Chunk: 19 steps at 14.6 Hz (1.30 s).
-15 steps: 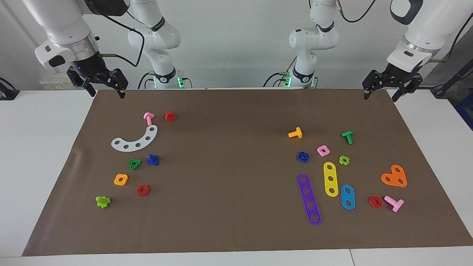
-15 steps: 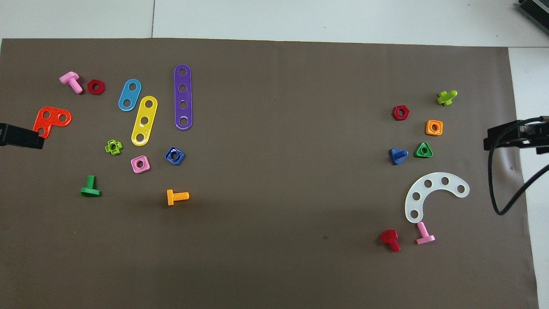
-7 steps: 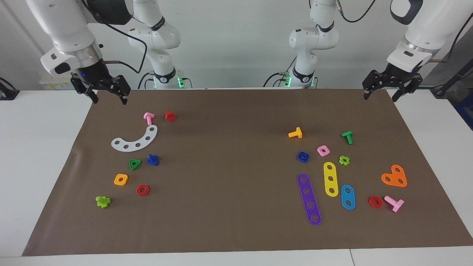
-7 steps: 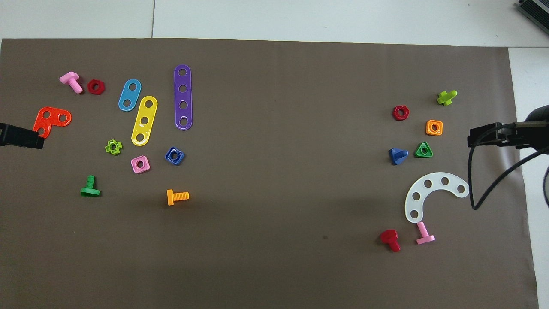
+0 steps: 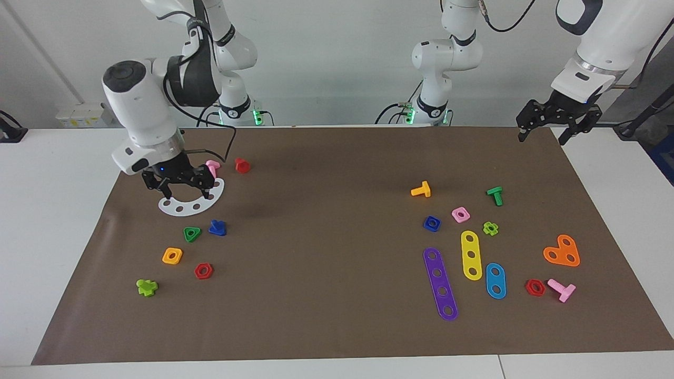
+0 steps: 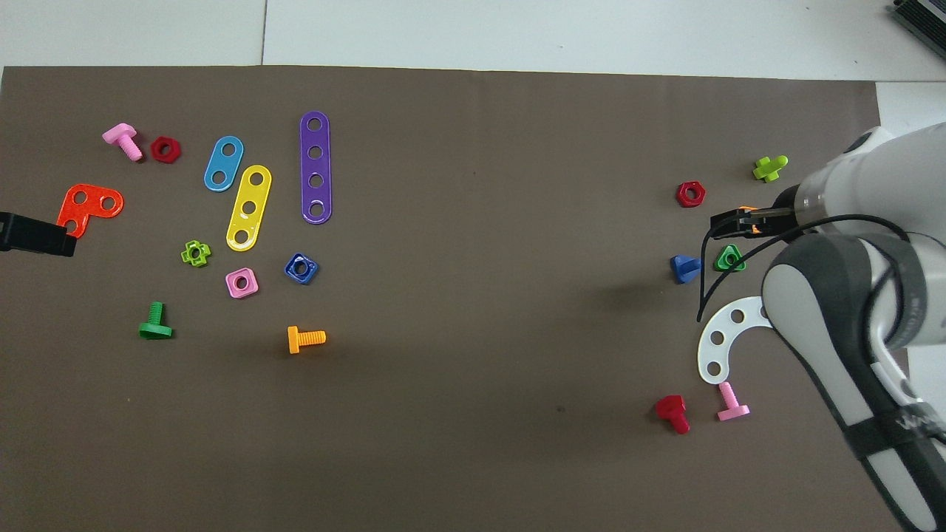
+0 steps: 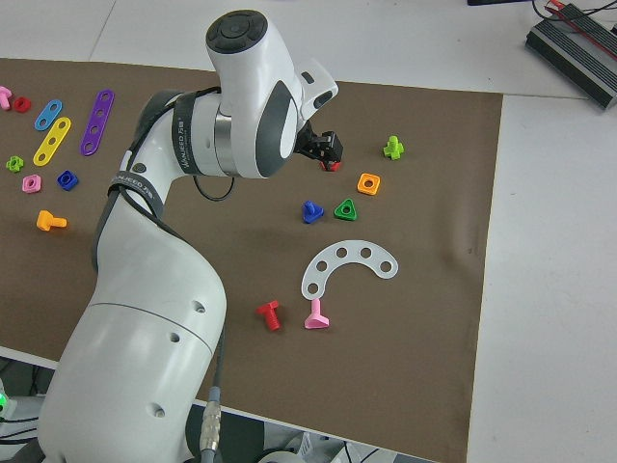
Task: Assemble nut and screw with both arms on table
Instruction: 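Lower the right gripper and close it on the blue bolt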
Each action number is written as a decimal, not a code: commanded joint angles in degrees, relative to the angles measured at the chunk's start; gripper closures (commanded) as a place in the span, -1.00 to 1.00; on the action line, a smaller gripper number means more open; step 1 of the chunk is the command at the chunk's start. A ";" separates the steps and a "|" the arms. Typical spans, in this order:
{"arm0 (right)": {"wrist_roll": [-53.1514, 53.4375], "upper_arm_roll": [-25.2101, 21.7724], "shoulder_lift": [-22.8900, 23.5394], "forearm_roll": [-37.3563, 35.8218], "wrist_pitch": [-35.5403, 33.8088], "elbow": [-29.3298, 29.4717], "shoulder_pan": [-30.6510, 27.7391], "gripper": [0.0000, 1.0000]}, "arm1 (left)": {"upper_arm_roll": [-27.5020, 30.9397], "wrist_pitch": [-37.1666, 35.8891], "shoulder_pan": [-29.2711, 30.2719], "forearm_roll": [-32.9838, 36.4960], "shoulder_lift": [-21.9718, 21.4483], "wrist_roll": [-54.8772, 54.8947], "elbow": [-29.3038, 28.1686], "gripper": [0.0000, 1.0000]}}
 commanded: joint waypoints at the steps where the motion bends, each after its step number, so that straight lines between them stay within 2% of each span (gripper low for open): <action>1: -1.44 0.20 3.86 1.01 8.17 -2.41 1.05 -1.00 | -0.38 0.31 0.50 0.01 -1.85 -0.58 -2.08 -1.00; 3: -1.44 0.20 7.03 1.01 11.88 -2.59 1.32 -0.96 | -0.38 0.31 0.50 0.01 -1.85 -0.58 -2.08 -1.00; 5: -1.88 0.20 7.66 1.01 12.33 -4.51 1.41 -0.88 | -0.38 0.31 0.50 0.01 -1.85 -0.58 -2.08 -1.00; 6: -2.14 0.20 7.57 0.92 12.42 -5.92 1.41 -0.77 | -0.38 0.31 0.50 0.01 -1.85 -0.58 -2.08 -1.00; 9: -4.25 0.11 7.04 1.01 13.12 -8.30 0.88 -0.15 | -0.38 0.31 0.50 0.01 -1.85 -0.58 -2.08 -1.00; 11: -3.81 0.20 6.87 1.01 13.12 -8.92 0.97 0.09 | -0.38 0.31 0.50 0.01 -1.85 -0.58 -2.08 -1.00; 13: -3.72 0.20 6.69 1.01 13.12 -9.71 1.06 0.16 | -0.38 0.31 0.50 0.01 -1.85 -0.58 -2.08 -1.00; 19: -4.08 0.20 6.34 1.01 13.39 -11.38 0.79 0.18 | -0.38 0.31 0.50 0.01 -1.85 -0.58 -2.08 -1.00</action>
